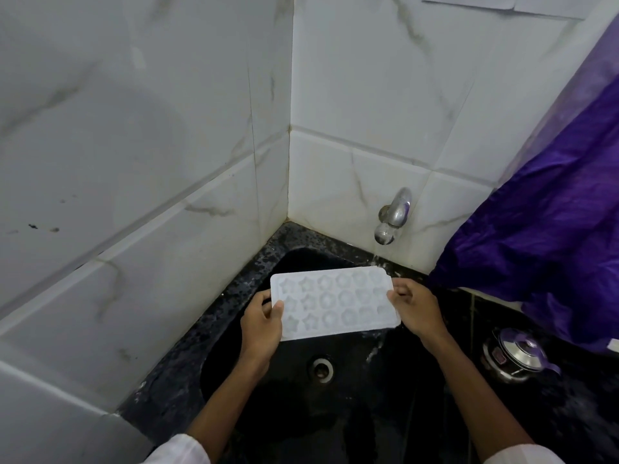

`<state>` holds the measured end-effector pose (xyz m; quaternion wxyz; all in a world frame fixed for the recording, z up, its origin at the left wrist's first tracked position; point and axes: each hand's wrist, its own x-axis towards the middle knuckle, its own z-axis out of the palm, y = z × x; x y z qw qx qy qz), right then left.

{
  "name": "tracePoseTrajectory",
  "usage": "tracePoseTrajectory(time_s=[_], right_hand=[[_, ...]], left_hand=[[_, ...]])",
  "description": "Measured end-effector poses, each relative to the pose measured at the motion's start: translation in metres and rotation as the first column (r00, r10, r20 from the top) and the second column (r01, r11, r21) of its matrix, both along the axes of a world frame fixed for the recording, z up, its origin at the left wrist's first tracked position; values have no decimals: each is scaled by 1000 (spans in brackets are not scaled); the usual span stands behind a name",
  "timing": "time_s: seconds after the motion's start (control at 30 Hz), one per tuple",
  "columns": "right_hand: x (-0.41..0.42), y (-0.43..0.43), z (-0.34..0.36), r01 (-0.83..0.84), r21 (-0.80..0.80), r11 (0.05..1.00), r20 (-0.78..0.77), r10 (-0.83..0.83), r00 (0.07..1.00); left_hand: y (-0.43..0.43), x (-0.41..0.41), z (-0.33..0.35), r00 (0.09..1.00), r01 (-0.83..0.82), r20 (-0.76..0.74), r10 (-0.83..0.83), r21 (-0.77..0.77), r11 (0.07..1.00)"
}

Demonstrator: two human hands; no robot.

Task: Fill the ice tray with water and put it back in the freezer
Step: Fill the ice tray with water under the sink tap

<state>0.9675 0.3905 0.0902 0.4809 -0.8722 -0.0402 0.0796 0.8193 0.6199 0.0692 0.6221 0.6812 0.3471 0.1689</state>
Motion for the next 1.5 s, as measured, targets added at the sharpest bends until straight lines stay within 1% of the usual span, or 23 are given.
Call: tracePoseTrajectory(time_s=[0.13, 0.2, 0.3, 0.4, 0.5, 0.53, 0.6, 0.67, 0.7, 0.73, 0.77, 0.8, 0.83, 0.87, 0.9, 0.93, 0.97, 1.03, 1.13, 1.23, 1.3, 1.4, 1.5], right_hand=[[-6, 0, -9, 37, 81, 996, 5, -37, 999], [-6, 0, -11, 33, 89, 995, 27, -36, 999], [-6, 1, -9, 1, 79, 997, 83, -8, 997], [-9, 2, 0, -45, 97, 994, 183, 27, 983], [-13, -1, 3, -74, 147, 986, 352, 18, 936], [-13, -3, 0, -95, 131, 987, 399, 35, 916], [-9, -8, -8, -165, -3, 986, 429, 151, 891], [-2, -12, -16, -241, -152, 959, 330, 279, 902], [2, -12, -18, -253, -198, 947, 274, 301, 913], [7, -10, -17, -232, -218, 948, 250, 284, 926], [13, -7, -15, -182, -194, 964, 246, 227, 942], [19, -2, -10, -103, -121, 987, 241, 130, 962], [27, 3, -3, -4, -13, 1000, 218, 7, 976], [36, 9, 4, 97, 99, 990, 164, -112, 980], [46, 15, 11, 175, 199, 964, 83, -194, 978], [57, 21, 18, 220, 274, 936, 2, -229, 973], [69, 27, 22, 242, 322, 915, -66, -233, 970], [89, 40, 29, 257, 343, 903, -146, -219, 965], [108, 49, 29, 305, 313, 899, -185, -258, 948], [112, 46, 22, 323, 338, 884, -237, -252, 938], [99, 44, 23, 298, 317, 900, -182, -251, 951], [63, 39, 26, 265, 209, 941, 5, -272, 962], [36, 31, 17, 150, 108, 983, 141, -164, 976]], left_hand=[[9, -6, -5, 997, 71, -5, -71, 202, 977], [13, -8, -6, 996, 84, 6, -90, 297, 951], [18, -9, -5, 994, 80, 45, -104, 380, 921], [22, -10, -4, 986, 48, 120, -113, 444, 895], [24, -12, 3, 971, 3, 204, -122, 503, 864], [25, -13, 4, 968, 3, 214, -132, 514, 858], [31, -14, 1, 969, 34, 190, -157, 528, 848], [37, -13, -6, 974, 86, 131, -184, 541, 837], [38, -14, -8, 976, 102, 107, -188, 539, 836], [38, -14, -9, 979, 106, 95, -183, 527, 843], [38, -15, -9, 982, 105, 84, -172, 516, 850], [37, -15, -9, 984, 108, 71, -165, 503, 857], [36, -15, -9, 986, 118, 49, -162, 489, 864], [34, -15, -9, 986, 128, 30, -162, 475, 870], [34, -15, -9, 987, 138, 14, -163, 458, 878], [33, -15, -10, 986, 146, 7, -166, 436, 888], [31, -14, -11, 986, 151, 1, -166, 411, 899], [27, -13, -10, 988, 150, -12, -157, 369, 917], [23, -9, -8, 991, 126, -8, -130, 315, 941], [23, -1, -7, 996, 89, 7, -93, 216, 972], [23, 6, -5, 997, 69, 17, -72, 149, 986], [20, 18, 0, 997, 66, 24, -67, 49, 997], [14, 29, 2, 997, 73, 18, -72, -47, 996]])
